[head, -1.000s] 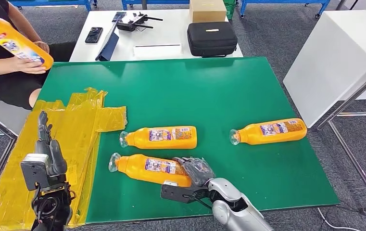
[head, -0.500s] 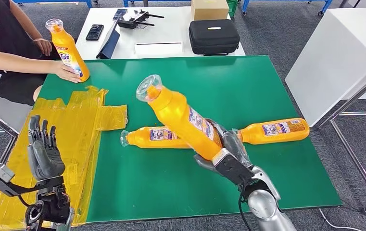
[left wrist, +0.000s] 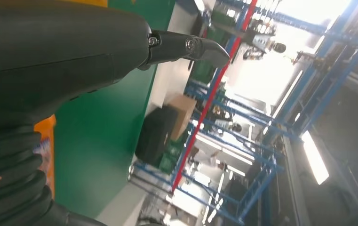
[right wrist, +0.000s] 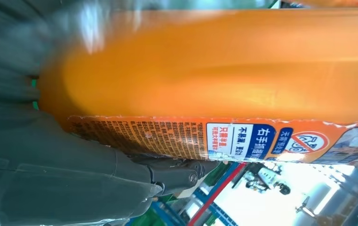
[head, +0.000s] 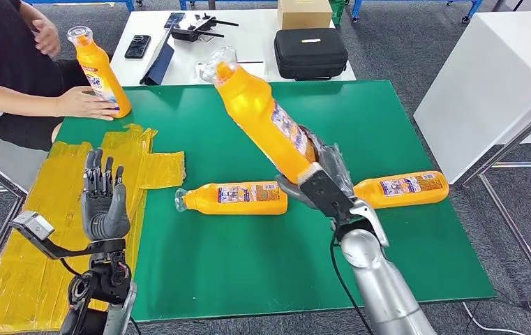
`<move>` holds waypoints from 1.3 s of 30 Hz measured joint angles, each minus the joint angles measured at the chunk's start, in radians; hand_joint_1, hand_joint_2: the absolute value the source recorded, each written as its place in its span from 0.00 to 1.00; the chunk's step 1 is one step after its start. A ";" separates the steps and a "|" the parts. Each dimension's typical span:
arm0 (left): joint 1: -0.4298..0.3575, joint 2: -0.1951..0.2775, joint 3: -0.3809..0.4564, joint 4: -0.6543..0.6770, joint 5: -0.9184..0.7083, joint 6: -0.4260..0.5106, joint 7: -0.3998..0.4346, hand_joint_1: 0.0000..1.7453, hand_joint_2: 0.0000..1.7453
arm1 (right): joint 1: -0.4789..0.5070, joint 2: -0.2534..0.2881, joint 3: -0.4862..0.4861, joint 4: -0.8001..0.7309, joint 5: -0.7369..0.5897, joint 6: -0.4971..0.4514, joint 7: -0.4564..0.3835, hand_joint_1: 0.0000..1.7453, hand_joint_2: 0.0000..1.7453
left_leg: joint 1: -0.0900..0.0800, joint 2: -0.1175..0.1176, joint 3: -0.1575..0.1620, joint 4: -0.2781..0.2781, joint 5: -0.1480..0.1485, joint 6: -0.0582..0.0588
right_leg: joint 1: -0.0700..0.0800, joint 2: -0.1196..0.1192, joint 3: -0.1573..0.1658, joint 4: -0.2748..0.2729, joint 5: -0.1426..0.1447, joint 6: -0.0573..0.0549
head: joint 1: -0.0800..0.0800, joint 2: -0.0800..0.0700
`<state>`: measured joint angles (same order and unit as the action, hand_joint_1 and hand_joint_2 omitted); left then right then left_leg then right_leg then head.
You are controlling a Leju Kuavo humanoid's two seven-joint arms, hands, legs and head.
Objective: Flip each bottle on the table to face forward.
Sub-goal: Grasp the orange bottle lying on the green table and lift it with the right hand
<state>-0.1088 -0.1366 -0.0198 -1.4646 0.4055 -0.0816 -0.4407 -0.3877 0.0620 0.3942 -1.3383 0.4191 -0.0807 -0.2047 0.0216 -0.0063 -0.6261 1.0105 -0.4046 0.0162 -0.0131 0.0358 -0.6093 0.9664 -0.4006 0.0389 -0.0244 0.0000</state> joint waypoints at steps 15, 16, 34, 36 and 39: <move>-0.123 -0.034 -0.127 0.132 0.102 -0.024 0.021 0.00 1.00 | -0.257 0.263 0.212 0.570 0.127 -0.116 0.087 1.00 1.00 | 0.000 -0.002 -0.004 0.000 0.002 -0.001 | 0.000 -0.001 -0.005 0.002 0.000 0.000 | 0.000 0.000; -0.127 -0.034 -0.129 0.138 0.110 -0.030 0.024 0.00 1.00 | -0.263 0.270 0.233 0.585 0.122 -0.129 0.101 1.00 1.00 | 0.000 -0.002 -0.004 0.000 0.002 -0.001 | 0.000 -0.001 -0.005 0.002 0.000 0.000 | 0.000 0.000; -0.134 -0.040 -0.123 0.210 0.170 -0.036 0.037 0.00 1.00 | -0.256 0.291 0.562 0.665 0.189 -0.240 0.252 1.00 1.00 | 0.000 -0.001 -0.006 0.000 0.002 -0.001 | 0.000 -0.001 -0.007 0.002 0.000 0.000 | 0.000 0.000; -0.119 -0.040 -0.116 0.204 0.166 -0.029 0.037 0.00 1.00 | -0.251 0.291 0.587 0.664 0.198 -0.237 0.256 1.00 1.00 | 0.000 -0.001 -0.006 0.000 0.002 -0.001 | 0.000 -0.001 -0.007 0.002 0.000 0.000 | 0.000 0.000; -0.083 -0.038 -0.103 0.184 0.161 -0.019 0.037 0.00 1.00 | -0.235 0.291 0.631 0.657 0.223 -0.236 0.271 1.00 1.00 | 0.000 -0.001 -0.006 0.000 0.002 -0.002 | 0.000 0.000 -0.008 0.002 0.000 0.000 | 0.000 0.000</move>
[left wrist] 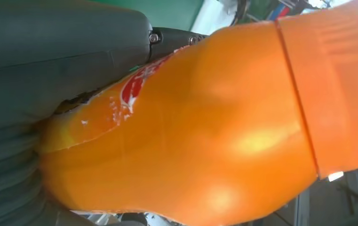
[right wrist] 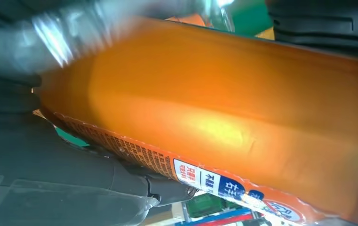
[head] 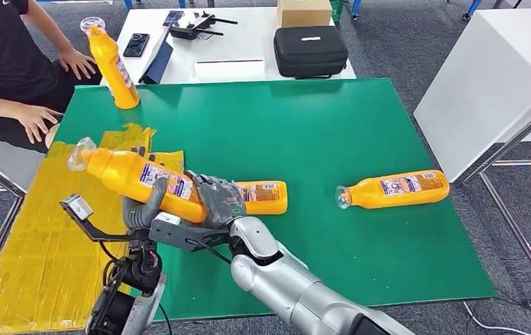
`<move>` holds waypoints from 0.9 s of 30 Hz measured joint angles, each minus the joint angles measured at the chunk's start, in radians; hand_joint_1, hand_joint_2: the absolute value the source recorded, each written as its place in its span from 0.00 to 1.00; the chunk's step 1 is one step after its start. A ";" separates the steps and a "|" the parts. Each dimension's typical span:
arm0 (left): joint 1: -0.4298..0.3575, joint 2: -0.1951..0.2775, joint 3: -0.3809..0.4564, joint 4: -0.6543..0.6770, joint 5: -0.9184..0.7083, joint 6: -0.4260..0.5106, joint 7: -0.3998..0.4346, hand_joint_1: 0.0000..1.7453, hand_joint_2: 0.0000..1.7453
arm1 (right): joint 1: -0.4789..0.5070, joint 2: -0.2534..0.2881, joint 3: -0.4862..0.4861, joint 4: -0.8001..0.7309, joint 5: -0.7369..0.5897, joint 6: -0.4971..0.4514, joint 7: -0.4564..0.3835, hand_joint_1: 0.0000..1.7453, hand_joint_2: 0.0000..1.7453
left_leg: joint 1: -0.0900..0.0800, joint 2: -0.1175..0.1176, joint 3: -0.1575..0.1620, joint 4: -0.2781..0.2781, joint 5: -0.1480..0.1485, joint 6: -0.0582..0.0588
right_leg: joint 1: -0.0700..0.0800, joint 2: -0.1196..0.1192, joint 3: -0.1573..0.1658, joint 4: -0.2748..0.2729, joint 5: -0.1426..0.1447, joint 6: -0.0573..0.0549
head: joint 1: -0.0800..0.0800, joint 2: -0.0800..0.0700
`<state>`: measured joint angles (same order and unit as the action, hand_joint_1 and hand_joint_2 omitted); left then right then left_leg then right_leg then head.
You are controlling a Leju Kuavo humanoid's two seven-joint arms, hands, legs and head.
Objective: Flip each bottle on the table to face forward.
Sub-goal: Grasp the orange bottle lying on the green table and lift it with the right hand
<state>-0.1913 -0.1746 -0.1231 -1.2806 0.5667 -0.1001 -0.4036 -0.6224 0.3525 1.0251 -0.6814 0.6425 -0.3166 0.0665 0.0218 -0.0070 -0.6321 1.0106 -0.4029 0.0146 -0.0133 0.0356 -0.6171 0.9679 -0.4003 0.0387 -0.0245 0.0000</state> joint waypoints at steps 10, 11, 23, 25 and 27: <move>0.052 0.005 0.025 -0.025 -0.002 0.003 -0.002 0.97 1.00 | 0.023 0.000 0.059 -0.014 0.016 0.005 -0.003 1.00 1.00 | 0.000 0.001 -0.001 0.000 0.000 0.000 | 0.000 0.000 -0.002 0.000 0.000 0.000 | 0.000 0.000; 0.052 0.005 0.026 -0.025 -0.001 0.003 -0.004 0.97 1.00 | 0.023 0.000 0.059 -0.014 0.017 0.005 -0.005 1.00 1.00 | 0.000 0.001 -0.001 0.000 0.000 0.000 | 0.000 0.000 -0.002 0.000 0.000 0.000 | 0.000 0.000; 0.053 0.004 0.033 -0.025 0.004 -0.001 -0.028 1.00 1.00 | 0.014 0.000 0.058 0.000 0.009 0.008 -0.031 1.00 1.00 | 0.000 0.001 -0.001 0.000 0.000 0.000 | 0.000 0.000 -0.002 0.000 0.000 0.000 | 0.000 0.000; 0.053 0.003 0.037 -0.026 0.004 0.000 -0.031 1.00 1.00 | 0.011 0.000 0.061 0.001 0.002 0.012 -0.032 1.00 1.00 | 0.000 0.001 -0.002 0.000 0.000 0.000 | 0.000 0.000 -0.002 0.000 0.000 0.000 | 0.000 0.000; 0.053 0.002 0.038 -0.028 0.003 0.001 -0.032 1.00 1.00 | 0.010 0.000 0.062 0.001 -0.002 0.013 -0.031 1.00 1.00 | 0.000 0.001 -0.002 0.000 0.000 0.000 | 0.000 0.000 -0.002 0.000 0.000 0.000 | 0.000 0.000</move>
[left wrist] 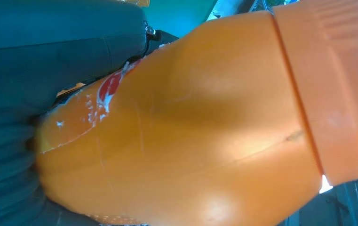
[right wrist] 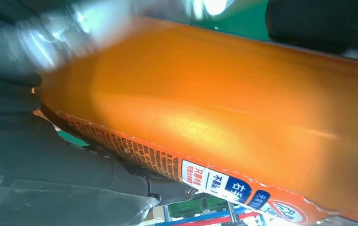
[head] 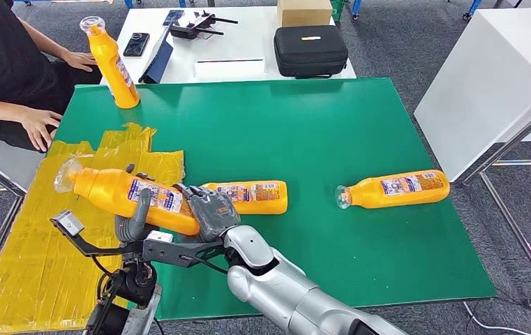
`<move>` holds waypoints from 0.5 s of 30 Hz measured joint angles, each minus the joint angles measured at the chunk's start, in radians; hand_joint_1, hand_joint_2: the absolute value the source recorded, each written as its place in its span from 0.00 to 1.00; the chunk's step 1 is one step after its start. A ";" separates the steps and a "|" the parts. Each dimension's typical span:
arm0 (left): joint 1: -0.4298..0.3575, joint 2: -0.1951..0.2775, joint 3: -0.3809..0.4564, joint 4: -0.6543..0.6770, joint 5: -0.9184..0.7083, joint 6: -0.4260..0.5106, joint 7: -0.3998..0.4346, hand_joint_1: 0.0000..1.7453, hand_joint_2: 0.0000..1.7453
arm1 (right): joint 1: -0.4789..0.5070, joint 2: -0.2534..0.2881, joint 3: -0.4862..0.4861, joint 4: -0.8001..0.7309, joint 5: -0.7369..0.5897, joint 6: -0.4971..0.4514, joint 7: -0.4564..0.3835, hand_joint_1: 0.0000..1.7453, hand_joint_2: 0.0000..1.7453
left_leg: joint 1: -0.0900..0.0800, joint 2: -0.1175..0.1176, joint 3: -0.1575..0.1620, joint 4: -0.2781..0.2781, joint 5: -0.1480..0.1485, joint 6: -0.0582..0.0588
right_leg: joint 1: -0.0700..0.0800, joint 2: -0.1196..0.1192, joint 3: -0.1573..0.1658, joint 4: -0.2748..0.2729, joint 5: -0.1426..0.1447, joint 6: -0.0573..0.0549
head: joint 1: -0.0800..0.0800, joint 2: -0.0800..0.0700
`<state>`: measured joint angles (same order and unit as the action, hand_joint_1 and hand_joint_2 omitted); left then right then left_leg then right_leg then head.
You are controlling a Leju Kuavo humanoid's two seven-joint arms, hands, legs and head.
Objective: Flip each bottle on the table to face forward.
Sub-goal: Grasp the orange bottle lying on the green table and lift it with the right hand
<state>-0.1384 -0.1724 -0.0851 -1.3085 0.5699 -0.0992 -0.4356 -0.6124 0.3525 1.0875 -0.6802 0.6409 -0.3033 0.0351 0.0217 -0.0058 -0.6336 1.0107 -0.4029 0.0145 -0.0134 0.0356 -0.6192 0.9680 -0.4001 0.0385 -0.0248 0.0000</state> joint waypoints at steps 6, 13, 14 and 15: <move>0.000 0.000 0.000 0.000 0.000 0.000 0.000 1.00 1.00 | 0.000 0.000 0.000 0.000 0.000 0.000 0.000 1.00 1.00 | 0.000 0.000 0.000 0.000 0.000 0.000 | 0.000 0.000 0.000 0.000 0.000 0.000 | 0.000 0.000; 0.000 0.000 0.001 -0.001 -0.001 0.001 0.000 1.00 1.00 | -0.001 0.000 0.001 0.000 -0.002 0.001 0.000 0.50 0.50 | 0.000 0.000 0.000 0.000 0.000 0.000 | 0.000 0.000 0.000 0.000 0.000 0.000 | 0.000 0.000; 0.000 0.000 0.001 -0.003 -0.001 0.001 0.000 1.00 1.00 | -0.002 0.000 0.001 0.000 -0.003 0.001 0.001 0.25 0.25 | 0.000 0.000 0.000 0.000 0.000 0.000 | 0.000 0.000 0.000 0.000 0.000 0.000 | 0.000 0.000; 0.000 -0.001 0.002 -0.004 -0.002 0.002 0.000 1.00 1.00 | -0.003 0.000 0.002 0.000 -0.004 0.002 0.001 0.00 0.00 | 0.000 0.000 0.000 0.000 0.000 0.000 | 0.000 0.000 0.000 0.000 0.000 0.000 | 0.000 0.000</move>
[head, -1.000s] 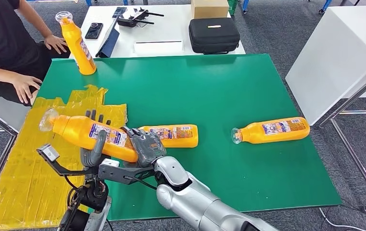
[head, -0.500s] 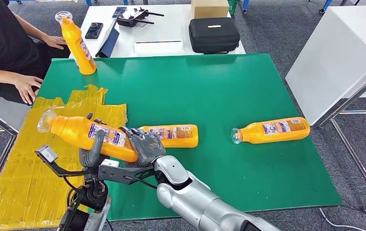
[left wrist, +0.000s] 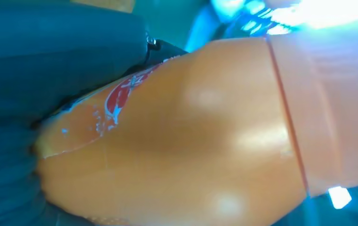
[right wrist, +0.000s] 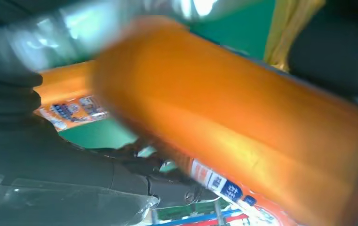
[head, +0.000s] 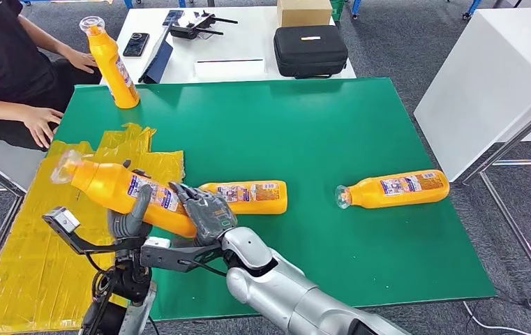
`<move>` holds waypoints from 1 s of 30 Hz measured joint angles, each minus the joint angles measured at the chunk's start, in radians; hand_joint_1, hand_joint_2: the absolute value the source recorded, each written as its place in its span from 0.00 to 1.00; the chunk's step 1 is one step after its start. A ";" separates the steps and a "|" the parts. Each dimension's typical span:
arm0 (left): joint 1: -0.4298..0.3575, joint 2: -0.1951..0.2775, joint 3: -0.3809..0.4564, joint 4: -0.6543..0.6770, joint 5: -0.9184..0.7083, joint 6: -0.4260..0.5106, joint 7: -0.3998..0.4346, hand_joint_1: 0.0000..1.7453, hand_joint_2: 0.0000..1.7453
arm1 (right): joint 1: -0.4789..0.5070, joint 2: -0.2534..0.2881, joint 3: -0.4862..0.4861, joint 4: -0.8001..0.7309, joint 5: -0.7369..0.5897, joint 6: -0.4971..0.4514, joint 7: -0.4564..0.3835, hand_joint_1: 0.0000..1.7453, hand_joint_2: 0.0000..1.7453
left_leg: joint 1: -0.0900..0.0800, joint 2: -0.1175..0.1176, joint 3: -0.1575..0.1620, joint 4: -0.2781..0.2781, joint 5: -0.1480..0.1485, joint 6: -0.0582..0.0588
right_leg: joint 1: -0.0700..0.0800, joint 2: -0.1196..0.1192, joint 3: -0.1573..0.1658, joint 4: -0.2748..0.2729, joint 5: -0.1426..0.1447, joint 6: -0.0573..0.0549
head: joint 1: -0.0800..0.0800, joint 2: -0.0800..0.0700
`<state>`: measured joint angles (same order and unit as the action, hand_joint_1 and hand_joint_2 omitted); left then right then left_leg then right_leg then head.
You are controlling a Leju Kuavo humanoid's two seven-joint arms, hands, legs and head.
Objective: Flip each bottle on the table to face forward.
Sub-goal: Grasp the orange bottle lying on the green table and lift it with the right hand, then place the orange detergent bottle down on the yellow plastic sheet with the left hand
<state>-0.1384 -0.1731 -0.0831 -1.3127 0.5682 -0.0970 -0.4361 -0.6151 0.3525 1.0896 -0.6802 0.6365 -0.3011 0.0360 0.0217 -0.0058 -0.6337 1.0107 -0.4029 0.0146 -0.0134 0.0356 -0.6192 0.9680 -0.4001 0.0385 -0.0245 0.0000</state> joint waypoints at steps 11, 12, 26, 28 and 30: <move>-0.020 0.043 0.238 -0.091 -1.574 0.699 -0.107 1.00 1.00 | 0.078 -0.102 -0.257 -0.204 0.051 -0.067 -0.130 0.00 0.00 | 0.000 -0.001 -0.001 0.000 0.000 0.000 | 0.000 -0.001 0.000 0.001 0.000 0.000 | 0.000 0.000; -0.006 0.059 0.326 -0.093 -1.977 0.794 -0.059 1.00 1.00 | 0.108 -0.147 -0.356 -0.304 0.068 -0.074 -0.142 0.00 0.00 | -0.001 -0.001 -0.001 0.000 0.000 0.000 | -0.001 -0.001 -0.001 0.001 0.001 0.000 | 0.001 0.000; -0.137 0.354 -0.054 0.476 -2.106 0.799 0.450 1.00 1.00 | 0.143 -0.243 -0.552 -0.483 0.030 -0.041 -0.169 0.00 0.00 | -0.001 -0.001 -0.001 0.000 0.003 -0.003 | -0.001 -0.001 -0.003 0.003 0.002 -0.003 | 0.000 0.000; -0.158 0.362 -0.080 0.515 -2.103 0.801 0.450 1.00 1.00 | 0.144 -0.245 -0.557 -0.486 0.030 -0.041 -0.169 0.00 0.00 | -0.001 -0.005 -0.001 -0.001 0.004 -0.002 | -0.001 -0.004 -0.001 0.003 0.001 -0.003 | 0.000 0.000; -0.174 0.369 -0.098 0.543 -2.101 0.802 0.450 1.00 1.00 | 0.144 -0.246 -0.560 -0.489 0.030 -0.041 -0.169 0.00 0.00 | -0.001 -0.006 0.000 -0.001 0.004 -0.002 | -0.001 -0.005 0.001 0.003 0.001 -0.003 | 0.000 0.000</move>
<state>-0.3123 0.1957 -0.1811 -0.7696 -1.5324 0.7049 0.0143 -0.4714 0.1063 0.5294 -1.1694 0.6668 -0.3418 -0.1330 0.0206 -0.0118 -0.6335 1.0096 -0.3990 0.0122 -0.0143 0.0303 -0.6187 0.9713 -0.3990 0.0354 -0.0245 0.0000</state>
